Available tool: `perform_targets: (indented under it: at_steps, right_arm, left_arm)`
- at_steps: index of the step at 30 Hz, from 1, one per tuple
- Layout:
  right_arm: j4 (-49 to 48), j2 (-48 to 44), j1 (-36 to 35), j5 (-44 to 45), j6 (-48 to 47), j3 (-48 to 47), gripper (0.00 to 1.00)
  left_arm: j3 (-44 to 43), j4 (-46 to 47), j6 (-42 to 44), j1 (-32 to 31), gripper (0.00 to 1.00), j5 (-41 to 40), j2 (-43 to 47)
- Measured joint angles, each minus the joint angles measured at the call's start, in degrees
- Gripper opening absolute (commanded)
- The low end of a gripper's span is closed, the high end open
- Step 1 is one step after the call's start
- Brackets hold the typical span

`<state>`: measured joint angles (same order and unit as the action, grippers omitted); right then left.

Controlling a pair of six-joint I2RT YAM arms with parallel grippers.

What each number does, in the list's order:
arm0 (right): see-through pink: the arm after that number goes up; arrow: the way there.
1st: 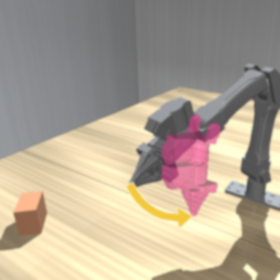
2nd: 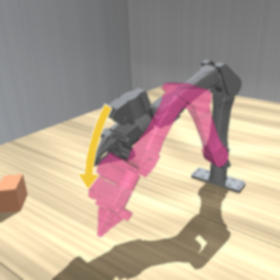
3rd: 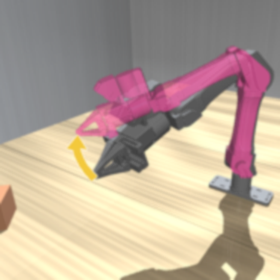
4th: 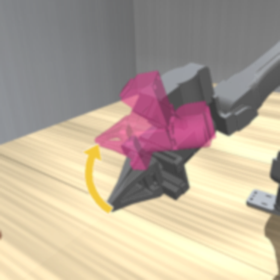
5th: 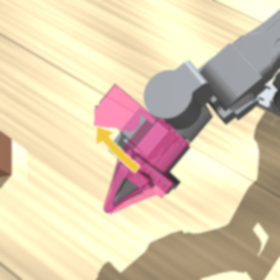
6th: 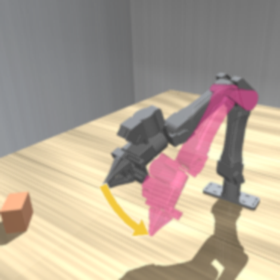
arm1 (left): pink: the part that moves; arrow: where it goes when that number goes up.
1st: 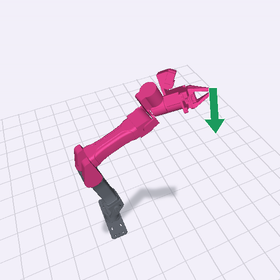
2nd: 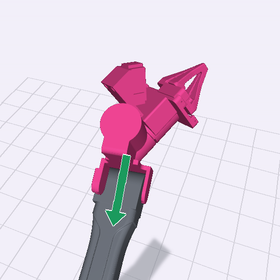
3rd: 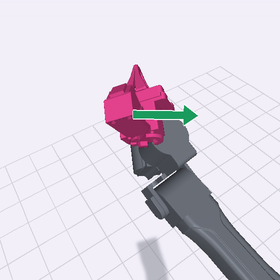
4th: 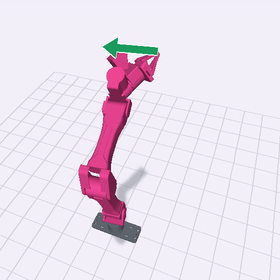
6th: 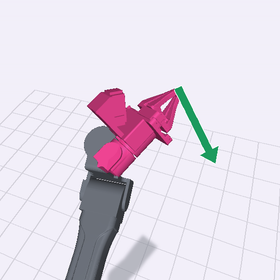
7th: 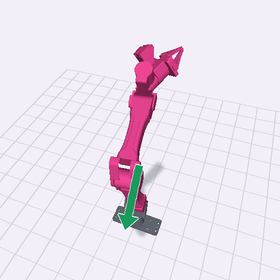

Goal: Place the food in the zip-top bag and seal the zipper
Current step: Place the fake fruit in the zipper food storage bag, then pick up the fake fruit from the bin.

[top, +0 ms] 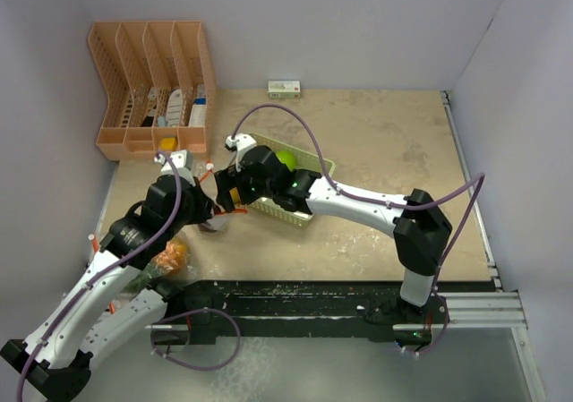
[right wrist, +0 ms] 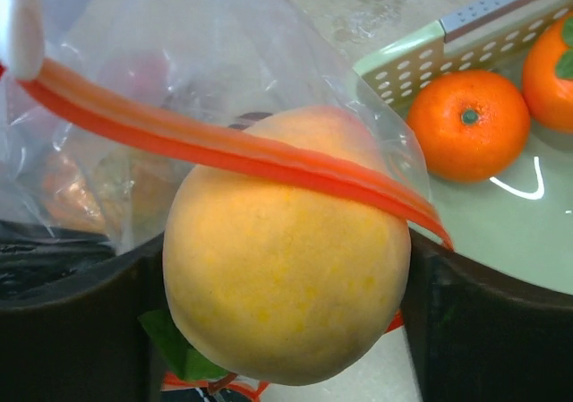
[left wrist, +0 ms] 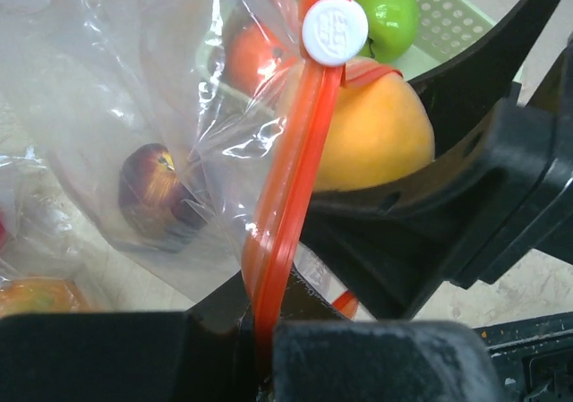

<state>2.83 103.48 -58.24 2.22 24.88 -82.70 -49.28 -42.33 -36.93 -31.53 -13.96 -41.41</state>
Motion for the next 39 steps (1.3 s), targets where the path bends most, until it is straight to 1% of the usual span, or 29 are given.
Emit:
perform_targets:
  at_steps: [3, 13, 26, 30, 33, 36, 39]
  right_arm:
    - [1.36, 0.26, -0.17, 1.40, 0.00, -0.55, 1.00]
    - [2.84, -0.96, -0.63, 1.36, -0.39, -1.75, 0.99]
    - [5.46, -10.71, -0.63, 3.56, 0.11, 0.35, 1.00]
    - [9.40, -10.93, -0.31, 7.58, 1.57, 0.57, 1.00]
    - [12.96, -9.62, 1.62, 9.38, 3.41, 0.57, 1.00]
    - [15.39, -7.65, 6.29, 11.30, 6.05, 0.57, 1.00]
    - [15.87, -5.27, 10.84, 14.38, 8.87, 0.37, 0.99]
  left_arm:
    - [0.00, 0.17, -0.02, 0.00, 0.00, 0.31, 0.00]
    - [0.48, 1.53, -0.20, 0.00, 0.00, 0.31, -0.44]
    - [2.14, 2.62, -1.01, 0.00, 0.00, 0.46, -1.75]
    - [1.99, 2.32, -0.98, 0.00, 0.00, 0.37, -1.75]
    - [1.49, 1.77, -0.96, 0.00, 0.00, 0.02, -1.51]
    - [1.38, 1.11, -0.94, 0.00, 0.00, -0.42, -0.79]
    - [1.38, 0.85, -0.92, 0.00, 0.00, -0.63, -0.31]
